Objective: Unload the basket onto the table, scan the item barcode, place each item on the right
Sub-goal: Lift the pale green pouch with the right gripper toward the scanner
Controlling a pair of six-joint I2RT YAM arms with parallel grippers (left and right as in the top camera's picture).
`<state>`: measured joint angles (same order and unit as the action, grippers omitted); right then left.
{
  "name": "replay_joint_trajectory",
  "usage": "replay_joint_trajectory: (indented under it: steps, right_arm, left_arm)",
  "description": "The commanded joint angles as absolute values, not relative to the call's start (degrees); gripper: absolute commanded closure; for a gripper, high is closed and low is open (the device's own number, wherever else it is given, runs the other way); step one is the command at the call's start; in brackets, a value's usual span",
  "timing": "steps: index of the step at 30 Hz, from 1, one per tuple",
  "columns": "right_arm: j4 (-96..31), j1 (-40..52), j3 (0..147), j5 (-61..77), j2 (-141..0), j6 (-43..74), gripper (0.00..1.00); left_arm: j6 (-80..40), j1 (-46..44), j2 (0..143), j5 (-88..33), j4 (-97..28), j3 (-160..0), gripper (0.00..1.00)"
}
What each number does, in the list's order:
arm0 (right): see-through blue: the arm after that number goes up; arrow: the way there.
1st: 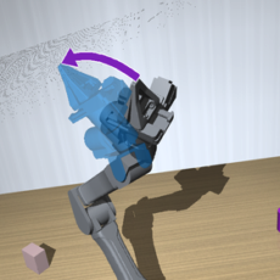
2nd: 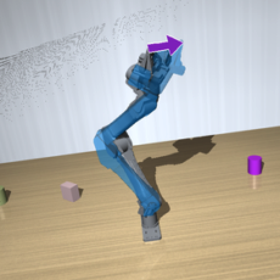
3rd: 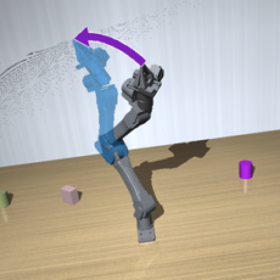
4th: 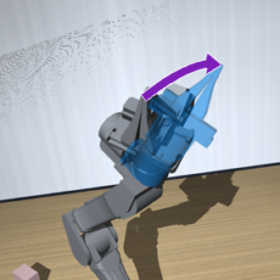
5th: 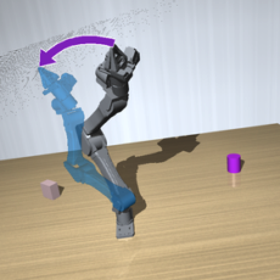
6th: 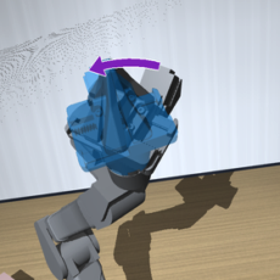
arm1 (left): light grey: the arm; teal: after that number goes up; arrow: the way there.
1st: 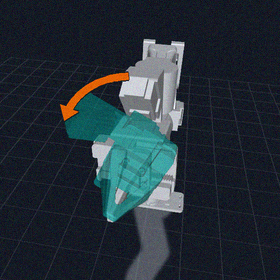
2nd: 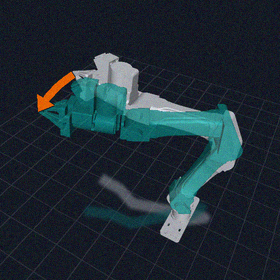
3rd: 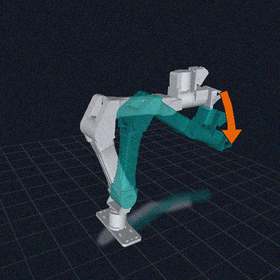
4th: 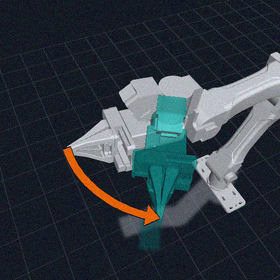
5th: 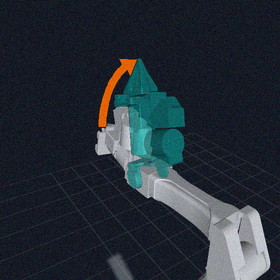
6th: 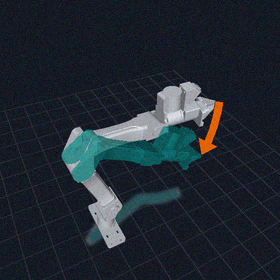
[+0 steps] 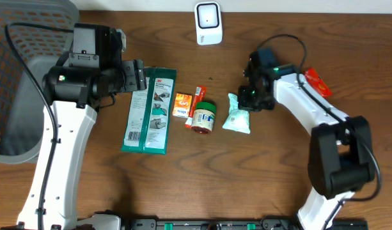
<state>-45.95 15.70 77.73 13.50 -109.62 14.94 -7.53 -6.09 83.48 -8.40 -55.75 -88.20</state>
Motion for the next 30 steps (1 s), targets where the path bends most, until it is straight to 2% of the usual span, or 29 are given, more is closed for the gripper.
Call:
replay_joint_trajectory:
  steps: [1,8,13,22,27,30]
  right_arm:
    - [-45.9,15.7,78.8,19.1,-103.0,3.5,0.99]
    - [-40.1,15.8,78.8,19.0,-93.3,-4.5,0.99]
    - [-34.8,15.9,81.4,13.9,-90.0,-3.5,0.99]
    - [-45.5,15.9,106.6,11.2,-94.0,-6.1,0.99]
    - [-59.2,18.0,128.4,2.1,-104.2,-10.2,0.99]
    - [-56.5,21.4,132.1,-5.8,-109.6,-12.8,0.99]
  left_arm:
    - [-7.8,-5.8,83.5,-7.6,-55.9,-88.9,0.2]
    - [-7.8,-5.8,83.5,-7.6,-55.9,-88.9,0.2]
    - [-7.8,-5.8,83.5,-7.6,-55.9,-88.9,0.2]
    - [-7.8,-5.8,83.5,-7.6,-55.9,-88.9,0.2]
    - [-7.8,-5.8,83.5,-7.6,-55.9,-88.9,0.2]
    - [-7.8,-5.8,83.5,-7.6,-55.9,-88.9,0.2]
